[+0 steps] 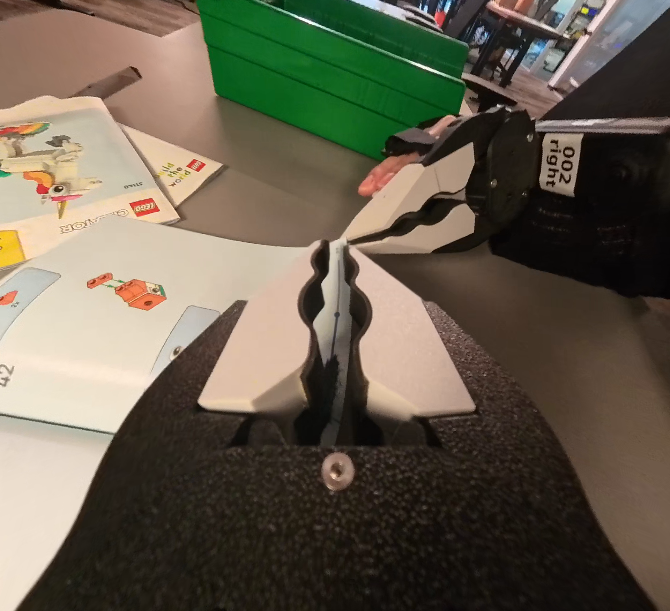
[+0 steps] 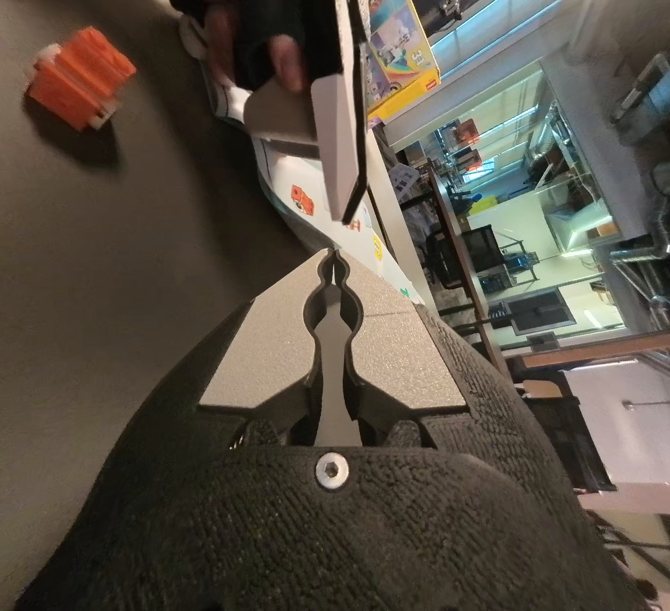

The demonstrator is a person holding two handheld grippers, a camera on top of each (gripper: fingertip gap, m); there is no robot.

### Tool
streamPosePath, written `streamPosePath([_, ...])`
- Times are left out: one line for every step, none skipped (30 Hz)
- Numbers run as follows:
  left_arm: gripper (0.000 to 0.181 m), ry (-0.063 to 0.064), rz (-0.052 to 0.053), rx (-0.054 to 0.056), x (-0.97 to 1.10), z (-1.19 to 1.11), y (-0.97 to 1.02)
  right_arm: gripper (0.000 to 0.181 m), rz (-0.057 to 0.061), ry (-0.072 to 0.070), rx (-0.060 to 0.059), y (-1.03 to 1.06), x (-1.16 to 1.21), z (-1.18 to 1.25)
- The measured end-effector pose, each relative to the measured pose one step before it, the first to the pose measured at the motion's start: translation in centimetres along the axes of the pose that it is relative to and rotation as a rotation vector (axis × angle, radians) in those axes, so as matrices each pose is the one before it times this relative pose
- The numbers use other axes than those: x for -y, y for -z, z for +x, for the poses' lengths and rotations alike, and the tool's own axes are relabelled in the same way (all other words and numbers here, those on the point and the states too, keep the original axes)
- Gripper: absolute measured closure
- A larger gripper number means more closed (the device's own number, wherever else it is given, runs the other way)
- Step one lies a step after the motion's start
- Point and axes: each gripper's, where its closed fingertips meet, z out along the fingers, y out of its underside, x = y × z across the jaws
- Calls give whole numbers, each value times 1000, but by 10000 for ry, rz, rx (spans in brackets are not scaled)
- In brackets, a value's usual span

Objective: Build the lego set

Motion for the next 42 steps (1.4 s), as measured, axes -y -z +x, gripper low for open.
streamPosePath([174,122,104,8,178,11,-22,181,-3,44,-1,-22,10,-19])
streamPosePath([171,99,9,-42,93,111,-112,181,-2,54,-5,-8,17,-25])
streamPosePath([169,51,-53,38,49,47,-178,181,-3,63,-1,-25,24,-25])
streamPosePath([168,-14,-86,106,-1,-19,-203,181,1,71,-10,-13,35,-26])
streamPosePath([168,-29,-130,215,-89,-181,-208,181,8,83,-21,-1,56,-13])
streamPosePath([170,-26,-134,214,-135,-203,-205,181,9,93,-29,-17,51,3])
streamPosePath([174,32,-91,183,-143,-201,-185,181,11,104,-47,-1,65,26])
streamPosePath([181,117,-52,254,-121,-367,-150,181,11,104,-58,-9,50,30])
streamPosePath([181,155,-22,71,-104,-162,-79,181,8,102,-51,-7,43,32])
streamPosePath([180,260,17,-133,-34,78,-42,181,-2,103,-39,-13,26,0])
streamPosePath([179,330,60,-213,43,146,-7,181,-6,88,-27,-14,14,-1])
streamPosePath([177,310,126,-230,163,171,47,181,6,64,-25,-13,29,2])
streamPosePath([175,256,125,-267,179,247,74,181,11,46,-21,-19,33,-2])
streamPosePath([171,221,91,-242,141,215,71,181,5,36,-18,-6,21,10])
streamPosePath([167,190,48,-225,70,216,62,181,9,31,-30,1,22,24])
streamPosePath([163,141,-45,-219,-82,220,29,181,11,22,-34,-1,27,44])
streamPosePath([159,100,-89,-133,-158,91,4,181,10,11,-16,6,17,26])
streamPosePath([158,72,-20,-64,-79,-4,14,181,9,5,-2,-4,16,-7])
streamPosePath([159,66,10,-73,-39,19,13,181,2,13,-3,-10,6,-10])
streamPosePath([161,77,4,-100,-38,70,22,181,-1,22,1,-4,10,-13])
streamPosePath([164,74,2,-135,-22,135,12,181,2,17,-2,-6,15,-13])
streamPosePath([169,63,4,-139,-11,142,6,181,0,6,-1,-11,0,-4])
streamPosePath([176,36,3,-131,-9,165,11,181,-5,3,0,2,-12,-7])
streamPosePath([181,-9,19,-42,9,62,25,181,-7,2,-1,-4,-6,2])
streamPosePath([181,-10,-18,52,-30,-77,25,181,-5,-5,8,-2,-19,-19])
streamPosePath([181,1,-31,80,-22,-108,24,181,1,-5,10,-7,-11,-21])
streamPosePath([181,-34,4,156,28,-229,61,181,19,-3,-5,8,26,0])
streamPosePath([181,-42,-7,116,29,-170,73,181,29,-19,-13,11,61,22])
streamPosePath([181,-32,-17,35,35,-28,91,181,21,-26,-14,10,38,38])
streamPosePath([181,-78,34,123,140,-115,127,181,14,-13,-9,12,19,22])
streamPosePath([181,-137,29,195,156,-173,180,181,-4,-11,6,-3,-18,-20])
streamPosePath([181,-151,1,176,159,-102,238,181,-8,-26,14,-1,-47,-18])
streamPosePath([181,-140,78,337,314,-297,341,181,-5,-34,13,1,-55,-18])
streamPosePath([181,-115,101,396,353,-377,442,181,-12,-27,18,11,-57,-24])
streamPosePath([181,-79,112,486,347,-479,571,181,-18,-12,21,4,-65,-27])
streamPosePath([181,-58,115,681,291,-738,719,181,-27,9,19,6,-67,-37])
streamPosePath([181,-70,43,812,119,-888,864,181,-35,18,24,11,-78,-38])
streamPosePath([181,-150,16,870,-1,-956,1025,181,-24,13,29,-2,-50,-54])
streamPosePath([181,-220,-29,927,-143,-1069,1185,181,-7,10,21,-6,-10,-31])
streamPosePath([181,-324,-104,889,-343,-1074,1323,181,-8,6,23,-12,-4,-51])
streamPosePath([181,-322,-110,863,-449,-1131,1386,181,-11,6,20,-12,-11,-33])
streamPosePath([181,-282,-133,704,-587,-1016,1370,181,-2,3,5,5,5,-10])
